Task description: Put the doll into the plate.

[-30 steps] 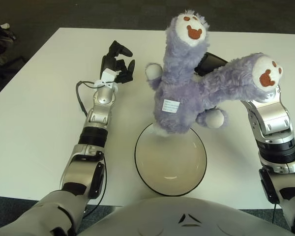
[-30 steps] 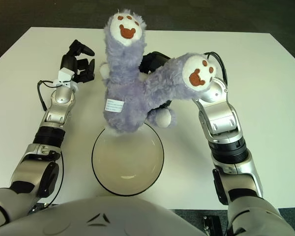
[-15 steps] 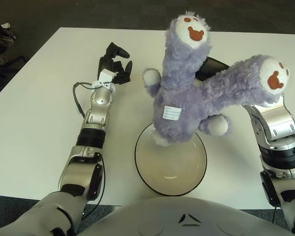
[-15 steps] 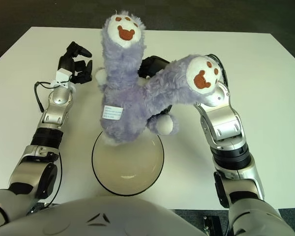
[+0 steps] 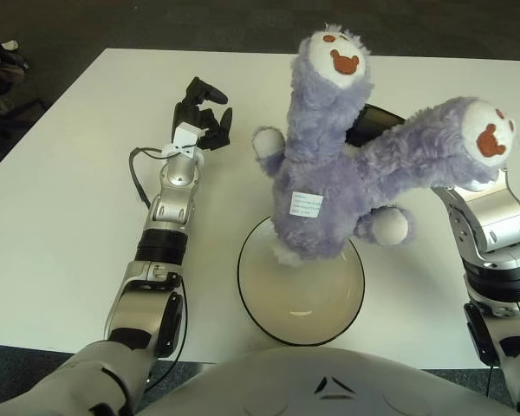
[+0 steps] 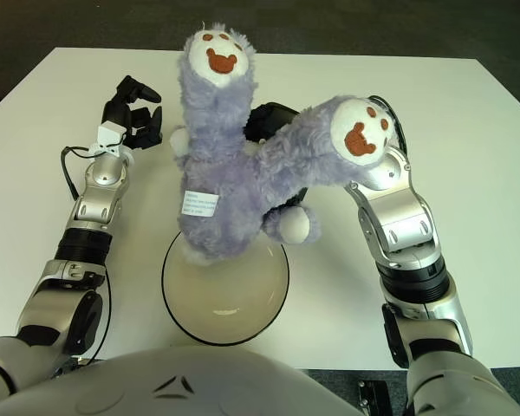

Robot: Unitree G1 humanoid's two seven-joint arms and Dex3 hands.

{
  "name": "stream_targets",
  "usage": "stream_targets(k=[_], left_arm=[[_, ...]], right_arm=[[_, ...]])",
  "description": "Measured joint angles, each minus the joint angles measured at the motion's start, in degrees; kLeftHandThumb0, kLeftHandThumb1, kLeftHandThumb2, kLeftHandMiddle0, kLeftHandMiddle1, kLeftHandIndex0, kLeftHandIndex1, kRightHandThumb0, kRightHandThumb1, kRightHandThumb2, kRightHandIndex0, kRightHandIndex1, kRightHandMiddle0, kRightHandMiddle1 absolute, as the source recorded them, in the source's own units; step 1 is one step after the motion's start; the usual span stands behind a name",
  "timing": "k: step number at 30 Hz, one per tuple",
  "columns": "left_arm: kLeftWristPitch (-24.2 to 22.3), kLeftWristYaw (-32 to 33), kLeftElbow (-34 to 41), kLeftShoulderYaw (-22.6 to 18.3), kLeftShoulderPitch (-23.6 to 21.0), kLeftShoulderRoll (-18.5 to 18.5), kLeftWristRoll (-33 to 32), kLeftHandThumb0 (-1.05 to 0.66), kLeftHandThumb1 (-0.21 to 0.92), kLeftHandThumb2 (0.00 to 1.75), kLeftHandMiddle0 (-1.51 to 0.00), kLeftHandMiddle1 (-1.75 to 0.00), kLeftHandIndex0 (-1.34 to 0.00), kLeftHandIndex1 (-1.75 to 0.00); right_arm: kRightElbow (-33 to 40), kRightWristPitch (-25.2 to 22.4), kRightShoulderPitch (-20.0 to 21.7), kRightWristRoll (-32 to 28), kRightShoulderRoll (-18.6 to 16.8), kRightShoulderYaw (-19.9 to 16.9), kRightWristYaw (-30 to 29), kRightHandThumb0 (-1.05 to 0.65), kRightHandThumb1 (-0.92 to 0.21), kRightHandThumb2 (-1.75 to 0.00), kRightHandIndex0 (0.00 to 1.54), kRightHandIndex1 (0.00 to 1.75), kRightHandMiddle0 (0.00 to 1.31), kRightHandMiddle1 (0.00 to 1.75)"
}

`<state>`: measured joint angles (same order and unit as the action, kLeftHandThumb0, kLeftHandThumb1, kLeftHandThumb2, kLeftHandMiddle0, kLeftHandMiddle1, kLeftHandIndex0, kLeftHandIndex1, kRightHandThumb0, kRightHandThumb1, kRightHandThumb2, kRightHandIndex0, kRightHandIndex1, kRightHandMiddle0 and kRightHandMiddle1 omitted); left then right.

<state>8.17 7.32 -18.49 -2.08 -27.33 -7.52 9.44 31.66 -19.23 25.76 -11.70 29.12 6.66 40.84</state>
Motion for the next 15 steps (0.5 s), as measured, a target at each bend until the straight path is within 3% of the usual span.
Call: stream_targets(k=[5,6,9,15], left_arm=[[-0.1,0.0,0.0,0.0,0.0,0.0,0.1,-0.39,0.61,0.94,-0.99,-1.75,-0.38,-1.75],[-0.1,0.0,0.0,0.0,0.0,0.0,0.1,-0.39,0.6,0.95,-1.01,-1.75,-0.39,-1.75],[-0.1,0.0,0.0,0.0,0.0,0.0,0.1,-0.4,0.6,0.95,-1.03,-1.75,-0.39,-1.75],[0.1,0.0,-0.3,0.1,0.0,0.1,0.1,-0.4,0.6,0.96,-1.06,-1.75,-0.39,-1.75]], right_arm=[[0.5,0.0,0.0,0.7,1.6,0.2,0.6,0.57,-0.09,-1.6,0.8,1.75,1.02,1.75],[0.4,0.0,0.0,0.7,1.8,0.2,0.8,0.36,-0.07,-1.61,0.81,1.75,0.86,1.75],[-1.4,-1.4,0.3,-5.9,0.8,-0.9,3.9,0.11,-0.06,-1.63,0.83,1.75,0.66,1.75],[-4.6,-4.6,0.4,-17.9,-2.0,-1.8,9.1,0.0,-0.05,-1.63,0.83,1.75,0.57,1.75]])
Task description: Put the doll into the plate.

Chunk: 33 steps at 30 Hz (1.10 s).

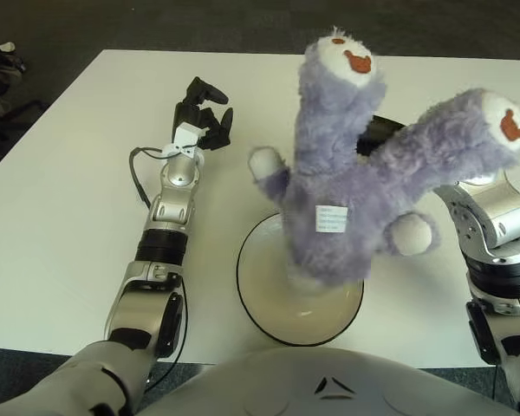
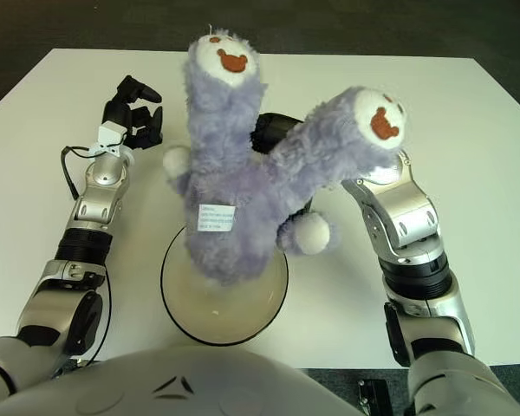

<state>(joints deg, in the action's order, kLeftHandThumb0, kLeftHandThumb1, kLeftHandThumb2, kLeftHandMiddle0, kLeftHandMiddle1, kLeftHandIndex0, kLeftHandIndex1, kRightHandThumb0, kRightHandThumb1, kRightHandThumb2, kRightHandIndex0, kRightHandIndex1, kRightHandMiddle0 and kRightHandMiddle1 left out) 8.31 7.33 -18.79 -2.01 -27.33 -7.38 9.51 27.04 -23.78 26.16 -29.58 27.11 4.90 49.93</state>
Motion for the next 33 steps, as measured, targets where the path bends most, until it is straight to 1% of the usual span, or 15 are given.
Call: stream_targets(k=[4,8,10,11,12,15,18,19,20,23,25,30,31,33], left_arm=[[0.4,0.2,-0.5,0.0,0.0,0.0,0.1,-0.4,0.6,0.96,-1.04,-1.75,-0.39,-1.75],[0.4,0.3,-0.9,0.0,0.0,-0.1,0.3,-0.39,0.6,0.95,-0.98,-1.75,-0.39,-1.75],[0.4,0.3,-1.0,0.0,0.0,-0.1,0.3,-0.25,0.51,1.08,-0.8,-1.75,-0.42,-1.75],[0.4,0.4,-1.1,0.0,0.0,-0.1,0.3,-0.16,0.44,1.16,-0.69,-1.75,-0.44,-1.75],[0.3,0.4,-1.1,0.0,0.0,-0.1,0.3,-0.11,0.41,1.21,-0.61,-1.75,-0.45,-1.75],[0.1,0.4,-1.1,0.1,0.0,-0.1,0.5,-0.04,0.37,1.26,-0.52,-1.75,-0.45,-1.75],[-0.1,0.4,-1.1,0.2,0.0,-0.1,0.7,-0.02,0.36,1.27,-0.49,-1.75,-0.45,-1.75],[-0.1,0.4,-1.1,0.2,0.0,-0.1,0.7,-0.01,0.36,1.27,-0.48,-1.75,-0.45,-1.75],[-0.1,0.4,-1.1,0.2,0.0,-0.1,0.7,-0.01,0.36,1.27,-0.47,-1.75,-0.45,-1.75],[-0.1,0.4,-1.1,0.2,0.0,0.0,0.7,-0.01,0.37,1.27,-0.47,-1.75,-0.45,-1.75],[-0.1,0.4,-1.1,0.2,0.0,0.1,0.7,-0.01,0.37,1.27,-0.47,-1.75,-0.45,-1.75],[-0.2,0.4,-1.1,0.2,0.0,0.1,0.8,0.0,0.37,1.26,-0.46,-1.75,-0.44,-1.75],[-0.2,0.5,-1.2,0.3,0.0,0.1,0.9,0.0,0.37,1.26,-0.46,-1.75,-0.44,-1.75],[-0.4,0.6,-1.2,0.4,-0.1,0.1,1.0,0.0,0.37,1.26,-0.46,-1.75,-0.44,-1.75]], right_arm=[[-0.5,-0.3,0.5,-1.7,0.0,-0.4,0.6,-0.01,-0.05,-1.63,0.83,1.75,0.56,1.75],[-0.9,-0.3,0.8,-2.0,0.0,-0.9,0.6,-0.01,-0.05,-1.63,0.83,1.75,0.56,1.75],[-1.0,-0.3,0.8,-2.1,0.0,-0.9,0.6,-0.01,-0.05,-1.63,0.83,1.75,0.56,1.75],[-1.0,-0.3,0.8,-2.3,0.0,-0.9,0.6,-0.01,-0.05,-1.63,0.83,1.75,0.56,1.75],[-1.1,-0.3,0.8,-2.4,0.0,-0.9,0.6,-0.01,-0.05,-1.63,0.83,1.75,0.56,1.75],[-1.1,-0.3,0.8,-2.6,0.0,-0.9,0.6,-0.01,-0.05,-1.63,0.83,1.75,0.56,1.75],[-1.2,-0.3,0.8,-2.7,0.1,-0.9,0.6,-0.01,-0.05,-1.63,0.83,1.75,0.56,1.75],[-1.2,0.0,0.8,-2.1,0.3,-0.8,0.6,0.02,-0.07,-1.58,0.57,1.59,0.37,1.63],[-1.3,2.3,0.8,-0.1,0.5,-0.3,0.7,0.03,-0.09,-1.54,0.4,1.49,0.25,1.56],[-2.0,9.1,0.8,7.3,1.5,1.1,0.3,0.06,-0.11,-1.49,0.19,1.37,0.1,1.46],[-2.7,13.5,0.8,12.3,2.2,1.9,-0.2,0.06,-0.11,-1.48,0.14,1.34,0.07,1.44],[-5.1,24.2,0.8,22.1,3.9,3.5,-0.9,0.07,-0.12,-1.46,0.1,1.31,0.04,1.42],[-5.7,26.6,0.8,23.8,4.1,3.8,-1.0,0.07,-0.12,-1.46,0.1,1.31,0.04,1.42],[-6.7,29.6,0.8,25.7,4.4,4.1,-1.0,0.07,-0.12,-1.46,0.1,1.3,0.04,1.41]])
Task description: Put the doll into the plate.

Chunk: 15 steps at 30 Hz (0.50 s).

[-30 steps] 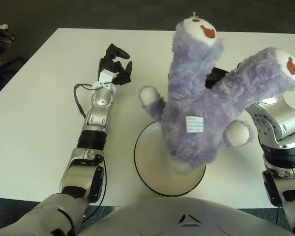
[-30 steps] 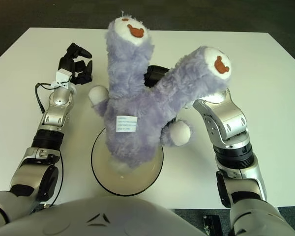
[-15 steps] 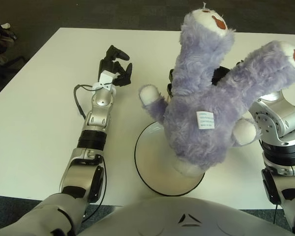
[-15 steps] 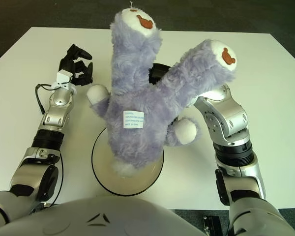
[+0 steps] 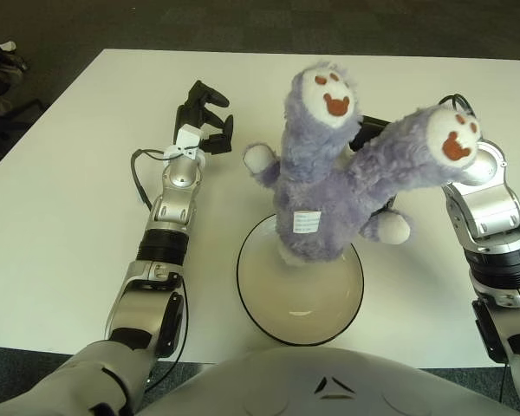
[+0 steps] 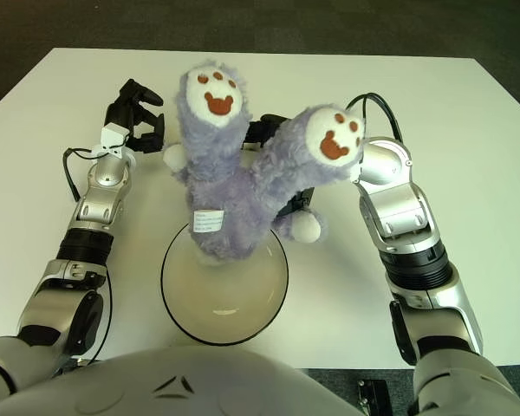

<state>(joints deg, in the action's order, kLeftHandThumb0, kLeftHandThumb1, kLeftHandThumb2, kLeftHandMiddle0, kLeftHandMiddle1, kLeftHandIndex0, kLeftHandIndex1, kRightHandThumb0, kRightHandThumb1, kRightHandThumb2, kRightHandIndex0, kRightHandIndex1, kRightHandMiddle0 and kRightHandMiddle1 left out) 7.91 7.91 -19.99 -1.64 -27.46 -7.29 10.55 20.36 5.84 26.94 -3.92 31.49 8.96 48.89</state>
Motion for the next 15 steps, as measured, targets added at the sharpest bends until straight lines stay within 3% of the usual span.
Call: stream_targets(k=[5,13,14,15], left_arm=[[-0.5,0.4,-0.2,0.2,-0.4,0.2,0.4,-0.01,0.38,1.25,-0.45,-1.75,-0.43,-1.75],[-0.8,1.0,-0.2,0.5,-0.7,0.5,0.5,0.0,0.37,1.26,-0.46,-1.75,-0.44,-1.75],[-0.8,1.0,-0.2,0.5,-0.7,0.5,0.5,0.0,0.37,1.26,-0.46,-1.75,-0.44,-1.75],[-0.8,1.0,-0.2,0.5,-0.7,0.5,0.5,-0.01,0.37,1.26,-0.46,-1.75,-0.44,-1.75]], right_arm=[[-1.6,3.7,0.0,1.2,0.1,0.1,0.0,0.07,-0.12,-1.46,0.1,1.3,0.03,1.41],[-2.4,5.3,0.0,1.3,0.1,0.1,0.0,0.07,-0.12,-1.46,0.1,1.3,0.03,1.41],[-2.4,5.3,0.0,1.2,0.1,0.1,0.0,-0.17,-0.36,-1.29,0.17,1.21,0.02,1.31],[-2.3,3.0,0.0,-1.2,0.1,0.1,0.3,-0.26,-0.47,-1.2,0.21,1.15,0.02,1.28]])
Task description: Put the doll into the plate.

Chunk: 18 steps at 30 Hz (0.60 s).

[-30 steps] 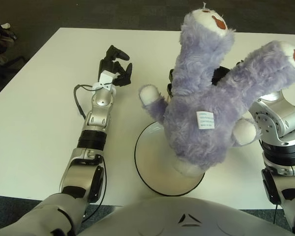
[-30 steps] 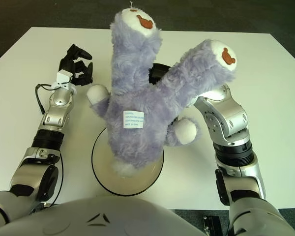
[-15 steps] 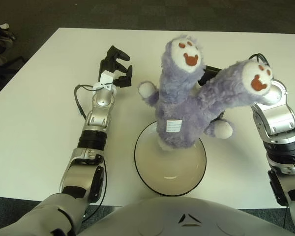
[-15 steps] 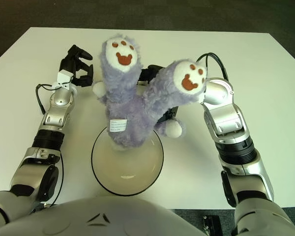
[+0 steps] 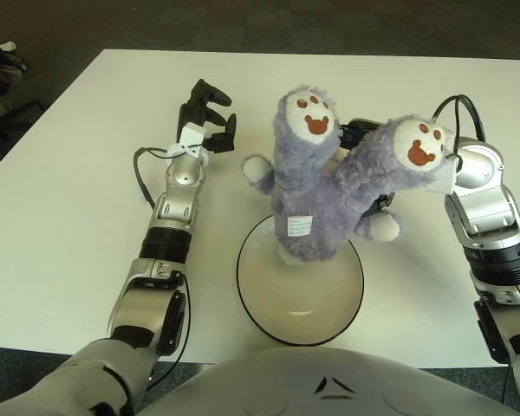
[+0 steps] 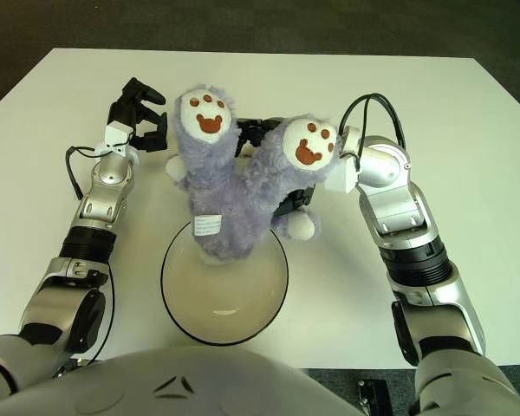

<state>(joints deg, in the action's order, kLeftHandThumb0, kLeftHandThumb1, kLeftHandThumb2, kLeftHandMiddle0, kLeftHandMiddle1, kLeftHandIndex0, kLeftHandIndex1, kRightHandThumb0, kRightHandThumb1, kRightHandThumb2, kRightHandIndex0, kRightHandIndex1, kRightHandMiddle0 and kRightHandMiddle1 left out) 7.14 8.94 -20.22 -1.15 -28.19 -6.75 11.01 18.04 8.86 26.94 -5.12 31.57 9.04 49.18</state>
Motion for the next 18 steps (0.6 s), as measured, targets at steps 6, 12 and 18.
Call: stream_targets(k=[6,12,18], left_arm=[[0.0,0.3,-0.1,0.2,-0.1,0.3,0.2,-0.01,0.36,1.28,-0.47,-1.75,-0.45,-1.75],[0.0,1.4,-0.3,0.2,-0.2,0.3,0.6,-0.01,0.35,1.29,-0.48,-1.75,-0.46,-1.75],[0.0,1.9,-0.5,0.6,-0.5,0.3,0.7,0.0,0.34,1.29,-0.48,-1.75,-0.46,-1.75]], right_arm=[[5.2,-13.4,-0.7,-5.5,1.2,-0.8,0.0,-0.3,-0.36,-1.21,0.23,1.23,0.01,1.29],[11.0,-14.0,0.2,-0.2,5.4,-1.9,-1.1,-0.17,-0.21,-1.3,0.12,1.36,0.03,1.34],[11.0,-14.3,0.2,-0.2,6.1,-1.7,-0.9,-0.31,-0.35,-1.31,0.11,1.3,0.01,1.3]])
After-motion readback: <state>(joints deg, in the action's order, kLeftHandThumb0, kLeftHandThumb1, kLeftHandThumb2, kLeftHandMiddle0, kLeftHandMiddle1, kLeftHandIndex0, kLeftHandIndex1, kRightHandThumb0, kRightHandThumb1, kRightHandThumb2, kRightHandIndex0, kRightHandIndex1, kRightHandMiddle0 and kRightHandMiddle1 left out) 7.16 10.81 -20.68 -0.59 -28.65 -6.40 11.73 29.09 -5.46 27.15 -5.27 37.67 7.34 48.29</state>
